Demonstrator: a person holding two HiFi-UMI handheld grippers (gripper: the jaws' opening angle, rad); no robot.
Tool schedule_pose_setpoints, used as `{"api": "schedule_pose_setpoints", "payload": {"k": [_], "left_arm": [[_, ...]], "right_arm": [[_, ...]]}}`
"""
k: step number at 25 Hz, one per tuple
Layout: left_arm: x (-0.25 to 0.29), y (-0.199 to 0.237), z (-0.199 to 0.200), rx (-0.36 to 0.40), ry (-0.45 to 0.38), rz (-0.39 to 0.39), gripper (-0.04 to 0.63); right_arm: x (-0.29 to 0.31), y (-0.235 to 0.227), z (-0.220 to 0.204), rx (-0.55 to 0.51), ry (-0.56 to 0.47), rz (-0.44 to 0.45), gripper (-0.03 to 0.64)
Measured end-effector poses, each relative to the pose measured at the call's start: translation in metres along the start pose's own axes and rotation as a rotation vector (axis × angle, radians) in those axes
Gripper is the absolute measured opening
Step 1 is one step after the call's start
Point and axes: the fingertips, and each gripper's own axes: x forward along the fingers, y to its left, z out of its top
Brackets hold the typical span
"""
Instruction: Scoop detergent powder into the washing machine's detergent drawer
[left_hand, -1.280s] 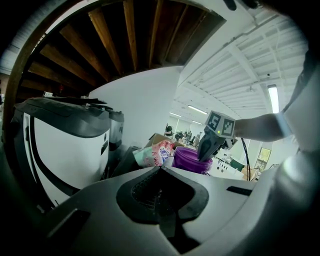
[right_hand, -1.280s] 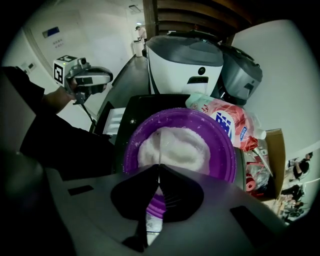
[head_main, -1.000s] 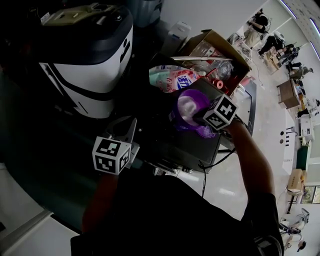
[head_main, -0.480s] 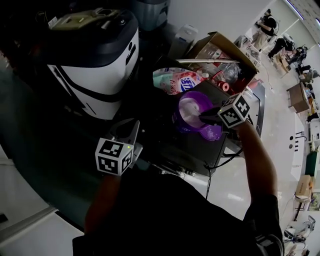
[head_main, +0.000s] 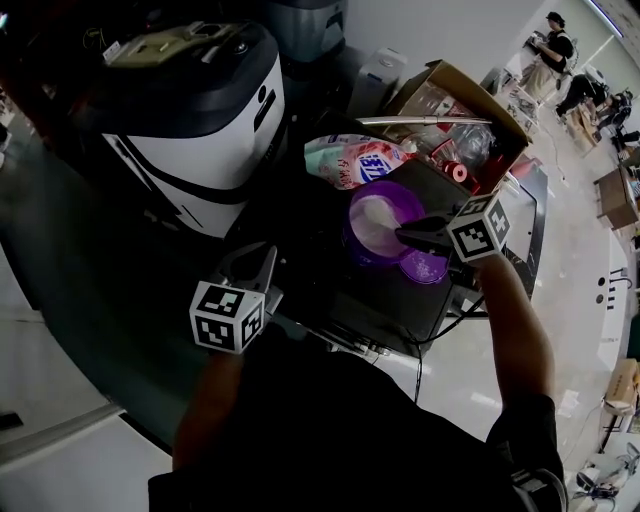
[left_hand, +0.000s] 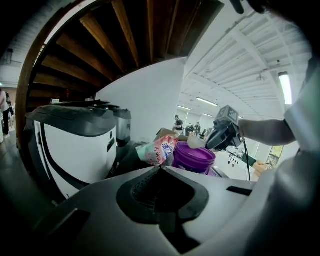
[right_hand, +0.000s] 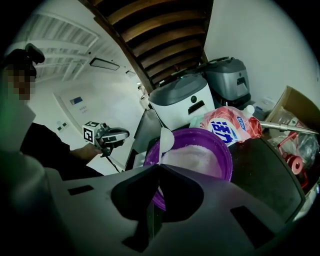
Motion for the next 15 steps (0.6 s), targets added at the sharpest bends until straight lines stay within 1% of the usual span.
{"api": "schedule_pose_setpoints", "payload": {"k": [3,5,9,12,15], "left_arm": [[0.002,-0.006,-0.002,-0.001,0.013,0.022,0.009],[0.003,-0.01,-0.003,-0.001,0.021,0.036,0.008],[0.004,-0.018,-0.008,0.0,0.036,0.06,0.008],[0.005,-0.022,-0.009,-0.004,0.042,0.074,0.009],[0.009,-0.026,-0.005,-0.005,0.037,0.081,0.008]], "right_arm": [[-0.003,-0.003,-0.002,0.0,-0.042,0.019,0.018],[-0.005,-0.008,-0.007,-0.024,-0.036,0.006,0.018],[-0.011,-0.028,-0.023,-0.122,0.051,-0.081,0.018],[-0.016,-0.041,-0.027,-0.205,0.127,-0.139,0.018],[-0.018,-0.046,-0.025,-0.265,0.183,-0.164,0.018]]}}
